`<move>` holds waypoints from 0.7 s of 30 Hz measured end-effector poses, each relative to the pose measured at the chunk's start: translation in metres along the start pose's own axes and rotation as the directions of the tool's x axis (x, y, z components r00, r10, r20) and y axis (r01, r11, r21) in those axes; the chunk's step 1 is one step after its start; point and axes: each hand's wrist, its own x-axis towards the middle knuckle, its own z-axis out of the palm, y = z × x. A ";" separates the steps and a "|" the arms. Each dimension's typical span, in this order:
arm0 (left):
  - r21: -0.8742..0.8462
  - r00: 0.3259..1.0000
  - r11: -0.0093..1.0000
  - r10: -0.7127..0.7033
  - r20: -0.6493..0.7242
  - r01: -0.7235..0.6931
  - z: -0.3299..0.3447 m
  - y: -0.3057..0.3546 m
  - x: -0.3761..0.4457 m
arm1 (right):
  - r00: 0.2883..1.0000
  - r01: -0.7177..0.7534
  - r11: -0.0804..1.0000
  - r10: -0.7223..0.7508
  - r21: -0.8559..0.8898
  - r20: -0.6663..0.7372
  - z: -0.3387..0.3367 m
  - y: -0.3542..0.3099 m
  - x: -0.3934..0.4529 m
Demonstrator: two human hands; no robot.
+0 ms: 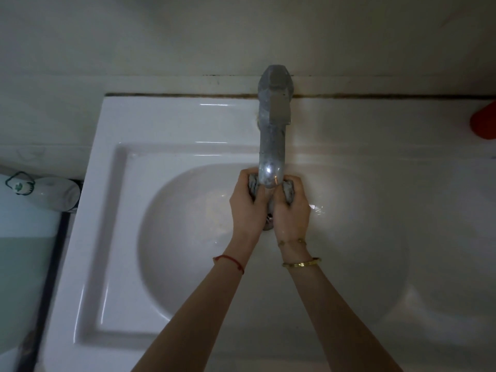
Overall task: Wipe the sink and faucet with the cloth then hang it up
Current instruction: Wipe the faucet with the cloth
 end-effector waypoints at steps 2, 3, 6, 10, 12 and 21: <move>0.018 1.000 1.000 0.017 0.004 -0.017 0.003 0.000 0.001 | 0.998 -0.044 0.996 0.040 -0.079 -0.048 0.006 -0.003 0.003; 0.015 1.000 1.000 0.006 0.003 -0.006 0.004 0.000 0.002 | 0.996 -0.067 0.992 0.061 -0.110 -0.060 0.008 -0.003 0.005; -0.016 0.998 0.998 -0.063 -0.014 0.063 0.005 0.000 0.007 | 0.994 -0.081 0.993 0.075 -0.082 -0.076 0.013 -0.007 0.011; -0.096 0.987 0.984 -0.155 -0.040 0.150 0.004 -0.001 0.014 | 1.000 0.000 0.999 0.001 0.054 -0.020 0.017 -0.008 0.015; -0.098 0.981 0.978 -0.187 -0.047 0.182 0.005 0.000 0.014 | 1.000 0.021 0.996 -0.022 0.092 0.013 0.015 -0.007 0.015; -0.122 0.935 0.927 -0.351 0.044 0.354 0.001 -0.013 0.006 | 0.950 0.279 0.959 -0.270 -0.040 0.159 -0.011 0.009 0.004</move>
